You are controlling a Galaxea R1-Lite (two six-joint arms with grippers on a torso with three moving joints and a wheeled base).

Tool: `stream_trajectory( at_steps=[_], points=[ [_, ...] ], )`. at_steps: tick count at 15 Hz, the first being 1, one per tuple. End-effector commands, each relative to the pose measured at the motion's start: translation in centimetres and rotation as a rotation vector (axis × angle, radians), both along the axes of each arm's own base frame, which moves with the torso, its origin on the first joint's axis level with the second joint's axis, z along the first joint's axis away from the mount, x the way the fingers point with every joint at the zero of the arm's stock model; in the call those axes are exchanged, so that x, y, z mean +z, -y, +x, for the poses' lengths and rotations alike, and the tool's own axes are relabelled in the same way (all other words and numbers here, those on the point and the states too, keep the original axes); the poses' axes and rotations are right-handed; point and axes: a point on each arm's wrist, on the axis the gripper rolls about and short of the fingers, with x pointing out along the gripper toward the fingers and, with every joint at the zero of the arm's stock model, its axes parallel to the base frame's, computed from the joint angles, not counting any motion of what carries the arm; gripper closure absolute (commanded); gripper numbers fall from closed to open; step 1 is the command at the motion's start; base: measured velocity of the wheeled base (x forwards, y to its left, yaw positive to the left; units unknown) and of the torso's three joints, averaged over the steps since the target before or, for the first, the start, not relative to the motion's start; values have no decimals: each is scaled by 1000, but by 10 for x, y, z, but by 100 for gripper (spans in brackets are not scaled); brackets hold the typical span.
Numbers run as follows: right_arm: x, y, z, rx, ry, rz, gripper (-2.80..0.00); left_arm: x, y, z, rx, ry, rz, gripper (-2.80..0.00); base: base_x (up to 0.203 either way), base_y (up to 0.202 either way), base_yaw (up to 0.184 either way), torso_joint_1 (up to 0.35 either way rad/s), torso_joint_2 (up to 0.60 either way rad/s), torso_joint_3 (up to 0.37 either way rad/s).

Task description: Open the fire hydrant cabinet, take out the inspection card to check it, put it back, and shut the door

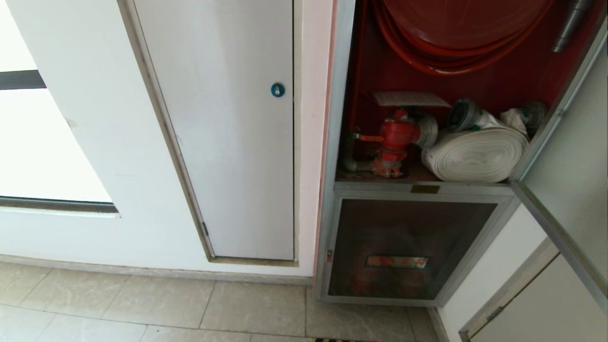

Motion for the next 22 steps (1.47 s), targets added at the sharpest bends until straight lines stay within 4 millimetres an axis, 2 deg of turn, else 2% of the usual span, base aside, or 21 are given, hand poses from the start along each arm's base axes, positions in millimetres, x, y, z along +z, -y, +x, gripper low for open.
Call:
stream_trajectory(
  at_steps=[1, 4, 22],
  points=[
    [0, 0, 0, 0, 1, 0, 0, 0, 0, 0, 0, -1, 1, 0, 0, 0, 0, 0, 0, 0],
    [0, 0, 0, 1, 1, 0, 0, 0, 0, 0, 0, -1, 1, 0, 34, 0, 1, -5, -1, 2],
    [0, 0, 0, -1, 1, 0, 0, 0, 0, 0, 0, -1, -2, 0, 195, 0, 0, 2, 2, 3]
  ],
)
